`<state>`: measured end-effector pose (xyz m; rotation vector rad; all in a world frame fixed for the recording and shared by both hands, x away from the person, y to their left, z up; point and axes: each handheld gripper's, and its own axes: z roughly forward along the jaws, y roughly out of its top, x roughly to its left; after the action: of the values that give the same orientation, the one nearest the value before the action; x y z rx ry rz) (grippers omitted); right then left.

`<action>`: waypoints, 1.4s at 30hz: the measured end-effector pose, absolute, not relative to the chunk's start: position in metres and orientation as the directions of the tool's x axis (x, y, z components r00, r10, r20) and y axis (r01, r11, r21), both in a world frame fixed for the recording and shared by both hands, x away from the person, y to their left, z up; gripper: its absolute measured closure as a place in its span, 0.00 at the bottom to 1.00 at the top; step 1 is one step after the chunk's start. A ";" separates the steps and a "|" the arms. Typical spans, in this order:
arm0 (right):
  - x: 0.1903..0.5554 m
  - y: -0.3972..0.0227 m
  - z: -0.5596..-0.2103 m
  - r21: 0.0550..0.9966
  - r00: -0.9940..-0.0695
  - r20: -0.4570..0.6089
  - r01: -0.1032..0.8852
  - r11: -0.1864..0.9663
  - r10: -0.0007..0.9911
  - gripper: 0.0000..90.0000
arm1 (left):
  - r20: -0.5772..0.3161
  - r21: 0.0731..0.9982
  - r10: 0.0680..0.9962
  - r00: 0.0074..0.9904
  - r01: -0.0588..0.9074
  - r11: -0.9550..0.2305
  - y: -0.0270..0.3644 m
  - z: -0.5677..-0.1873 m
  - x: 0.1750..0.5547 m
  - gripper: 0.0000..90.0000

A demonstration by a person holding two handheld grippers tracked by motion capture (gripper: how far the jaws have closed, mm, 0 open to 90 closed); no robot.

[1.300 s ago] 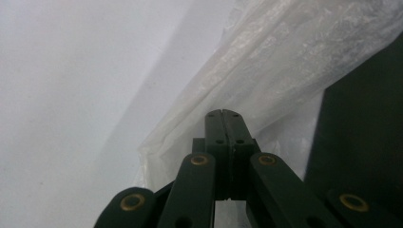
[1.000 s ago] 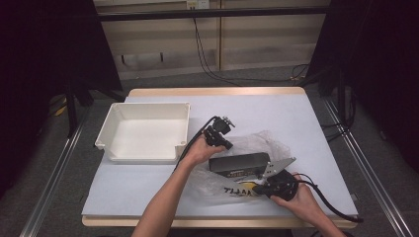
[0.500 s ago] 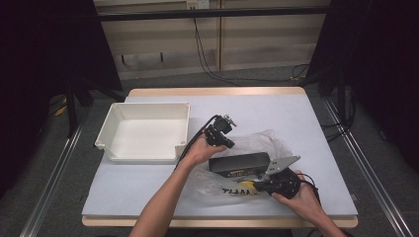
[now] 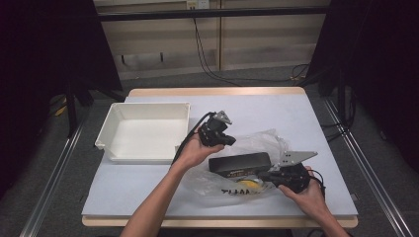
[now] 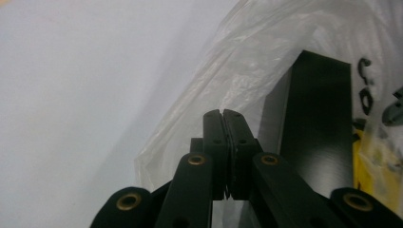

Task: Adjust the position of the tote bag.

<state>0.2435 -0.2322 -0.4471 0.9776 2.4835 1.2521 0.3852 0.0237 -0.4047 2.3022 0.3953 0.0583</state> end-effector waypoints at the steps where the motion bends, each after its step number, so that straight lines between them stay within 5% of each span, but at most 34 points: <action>1: 0.243 -0.234 -0.446 0.778 -0.760 0.116 0.470 0.417 0.639 1.00 | -0.077 0.723 0.300 0.951 0.260 -0.639 0.026 -0.402 0.383 0.97; 17: 0.222 -0.244 -0.441 0.820 -0.738 0.144 0.462 0.338 0.660 0.83 | -0.076 0.777 0.256 0.964 0.218 -0.591 0.086 -0.388 0.340 0.71; 31: 0.193 -0.254 -0.445 0.825 -0.708 0.157 0.477 0.303 0.688 0.51 | -0.054 0.695 0.250 0.967 0.216 -0.686 0.081 -0.409 0.338 0.51; 42: 0.197 -0.259 -0.447 0.825 -0.702 0.179 0.489 0.283 0.689 0.49 | -0.059 0.655 0.229 0.972 0.211 -0.725 0.075 -0.417 0.340 0.43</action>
<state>0.1969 -0.2593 -0.4470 1.0924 2.3371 1.3835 0.3396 0.0752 -0.4170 2.4042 0.3066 0.0333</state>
